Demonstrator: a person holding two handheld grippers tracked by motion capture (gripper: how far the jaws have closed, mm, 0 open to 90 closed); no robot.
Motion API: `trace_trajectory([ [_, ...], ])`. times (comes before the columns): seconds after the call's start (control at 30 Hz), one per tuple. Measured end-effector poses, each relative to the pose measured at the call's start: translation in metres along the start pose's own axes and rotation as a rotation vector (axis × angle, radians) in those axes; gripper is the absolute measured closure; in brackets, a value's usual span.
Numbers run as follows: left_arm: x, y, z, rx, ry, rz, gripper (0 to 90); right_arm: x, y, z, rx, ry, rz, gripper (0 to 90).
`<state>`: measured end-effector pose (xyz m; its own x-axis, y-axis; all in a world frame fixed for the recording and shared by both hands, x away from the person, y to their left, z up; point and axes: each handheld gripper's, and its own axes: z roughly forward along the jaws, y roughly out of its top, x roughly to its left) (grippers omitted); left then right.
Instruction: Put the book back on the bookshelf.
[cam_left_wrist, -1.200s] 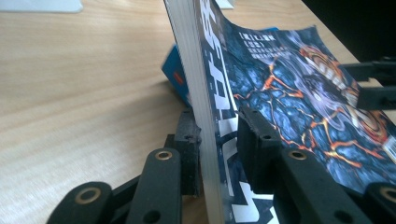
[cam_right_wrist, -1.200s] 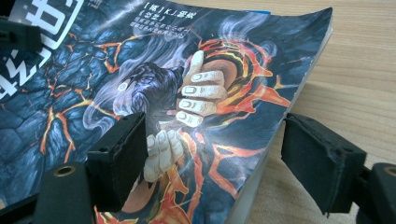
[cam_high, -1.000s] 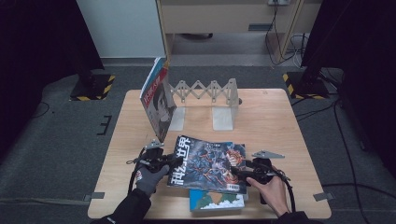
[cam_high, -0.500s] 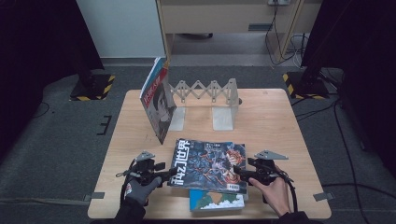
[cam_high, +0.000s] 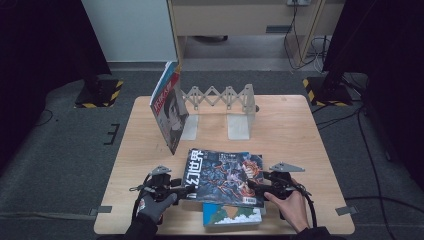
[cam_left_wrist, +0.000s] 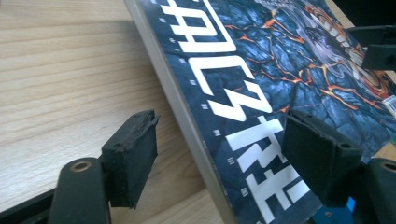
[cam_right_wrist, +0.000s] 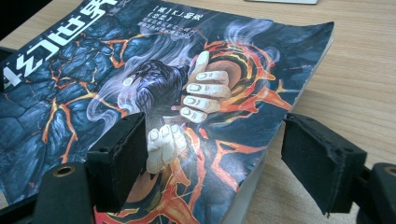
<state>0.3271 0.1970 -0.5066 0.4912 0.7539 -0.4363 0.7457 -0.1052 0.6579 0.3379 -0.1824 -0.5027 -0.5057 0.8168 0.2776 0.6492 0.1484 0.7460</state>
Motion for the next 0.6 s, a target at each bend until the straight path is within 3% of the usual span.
trace_trajectory([
  [0.4, -0.001, 0.0, 0.013, 0.023, -0.098, -0.05, 21.9, -0.002, -0.002, 0.003, -0.009, 0.015, 0.04, 21.6],
  [0.6, -0.003, 0.0, 0.009, 0.011, -0.091, -0.053, 28.9, -0.002, -0.003, 0.003, -0.01, 0.015, 0.041, 21.5],
])
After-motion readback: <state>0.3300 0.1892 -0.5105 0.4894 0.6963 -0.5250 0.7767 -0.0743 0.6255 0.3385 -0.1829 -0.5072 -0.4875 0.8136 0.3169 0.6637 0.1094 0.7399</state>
